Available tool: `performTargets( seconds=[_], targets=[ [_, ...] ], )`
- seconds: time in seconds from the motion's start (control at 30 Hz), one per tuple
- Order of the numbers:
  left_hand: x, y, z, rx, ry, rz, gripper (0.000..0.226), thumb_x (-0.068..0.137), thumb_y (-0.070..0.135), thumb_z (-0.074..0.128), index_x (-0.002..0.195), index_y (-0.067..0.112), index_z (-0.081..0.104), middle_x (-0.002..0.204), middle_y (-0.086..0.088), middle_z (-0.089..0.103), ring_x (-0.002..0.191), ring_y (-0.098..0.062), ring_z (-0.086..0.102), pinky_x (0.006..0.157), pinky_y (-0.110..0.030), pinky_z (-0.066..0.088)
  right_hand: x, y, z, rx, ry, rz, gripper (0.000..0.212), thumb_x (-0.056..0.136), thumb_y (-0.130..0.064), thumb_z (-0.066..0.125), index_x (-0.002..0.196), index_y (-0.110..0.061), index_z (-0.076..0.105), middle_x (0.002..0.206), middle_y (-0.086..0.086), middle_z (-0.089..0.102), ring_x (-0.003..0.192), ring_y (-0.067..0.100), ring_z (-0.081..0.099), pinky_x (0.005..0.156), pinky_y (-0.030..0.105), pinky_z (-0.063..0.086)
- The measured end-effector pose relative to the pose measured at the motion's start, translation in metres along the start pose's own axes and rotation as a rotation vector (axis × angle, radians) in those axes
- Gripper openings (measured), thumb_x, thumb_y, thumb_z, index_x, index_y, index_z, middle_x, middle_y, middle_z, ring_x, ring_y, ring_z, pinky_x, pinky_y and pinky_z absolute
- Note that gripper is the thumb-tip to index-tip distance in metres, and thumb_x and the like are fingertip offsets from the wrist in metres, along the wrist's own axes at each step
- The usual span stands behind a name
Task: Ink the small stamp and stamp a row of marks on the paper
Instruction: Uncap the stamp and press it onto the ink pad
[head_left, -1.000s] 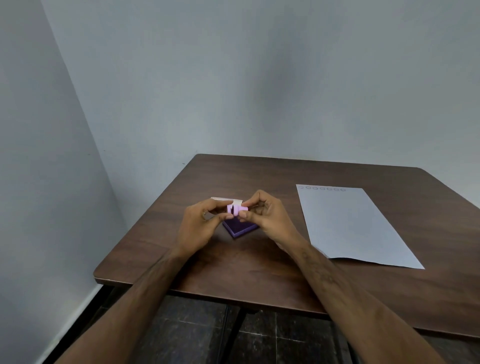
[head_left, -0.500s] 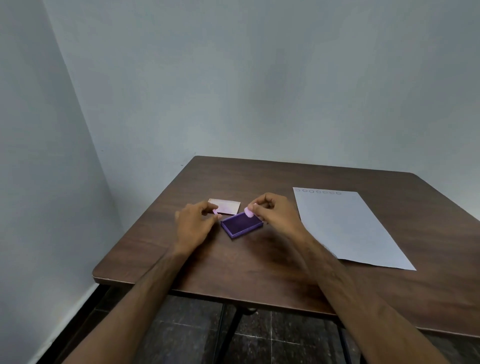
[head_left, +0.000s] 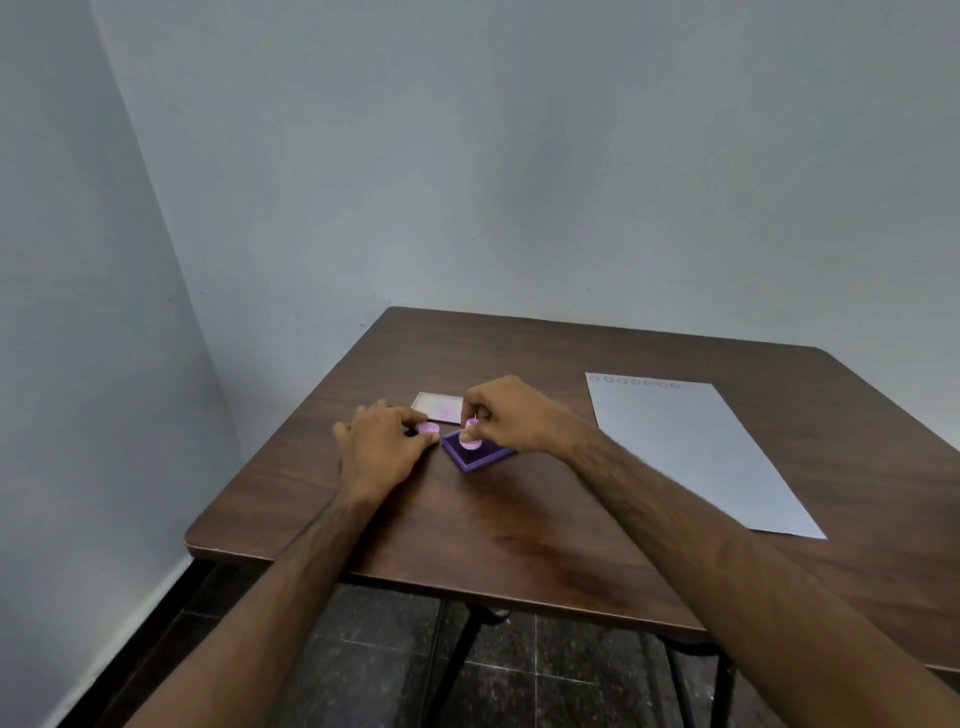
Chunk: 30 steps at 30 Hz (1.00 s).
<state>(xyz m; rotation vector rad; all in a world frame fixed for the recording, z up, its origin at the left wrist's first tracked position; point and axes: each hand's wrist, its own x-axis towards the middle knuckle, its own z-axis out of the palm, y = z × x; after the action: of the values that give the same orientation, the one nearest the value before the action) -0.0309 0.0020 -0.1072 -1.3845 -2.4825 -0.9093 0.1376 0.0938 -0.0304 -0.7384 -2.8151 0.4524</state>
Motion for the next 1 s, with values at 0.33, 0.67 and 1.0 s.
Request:
performTargets(
  seconds=[0.33, 0.67, 1.0],
  targets=[
    [-0.001, 0.004, 0.0, -0.135, 0.015, 0.061, 0.019, 0.09, 0.027, 0.053, 0.091, 0.04, 0.067, 0.103, 0.01, 0.056, 0.104, -0.014, 0.049, 0.082, -0.036, 0.019, 0.003, -0.004, 0.007, -0.08, -0.093, 0.031, 0.019, 0.089, -0.022, 0.073, 0.101, -0.008, 0.067, 0.092, 0.005, 0.065, 0.083, 0.021, 0.061, 0.069, 0.033, 0.047],
    [-0.004, 0.005, 0.002, -0.07, -0.059, 0.221, 0.022, 0.092, 0.029, 0.051, 0.098, 0.038, 0.07, 0.109, 0.011, 0.052, 0.11, -0.014, 0.044, 0.083, -0.037, 0.021, 0.0, 0.0, 0.022, -0.028, 0.002, 0.055, 0.012, 0.088, -0.02, 0.073, 0.093, -0.012, 0.065, 0.093, 0.008, 0.071, 0.08, 0.022, 0.063, 0.065, 0.032, 0.047],
    [-0.006, 0.008, 0.002, 0.031, -0.059, 0.282, 0.029, 0.09, 0.026, 0.046, 0.098, 0.034, 0.072, 0.112, 0.008, 0.056, 0.106, -0.015, 0.043, 0.084, -0.037, 0.021, -0.003, 0.0, 0.032, 0.033, 0.072, 0.128, 0.016, 0.089, -0.023, 0.072, 0.085, -0.021, 0.057, 0.084, 0.002, 0.062, 0.065, 0.009, 0.051, 0.056, 0.027, 0.037]
  ],
)
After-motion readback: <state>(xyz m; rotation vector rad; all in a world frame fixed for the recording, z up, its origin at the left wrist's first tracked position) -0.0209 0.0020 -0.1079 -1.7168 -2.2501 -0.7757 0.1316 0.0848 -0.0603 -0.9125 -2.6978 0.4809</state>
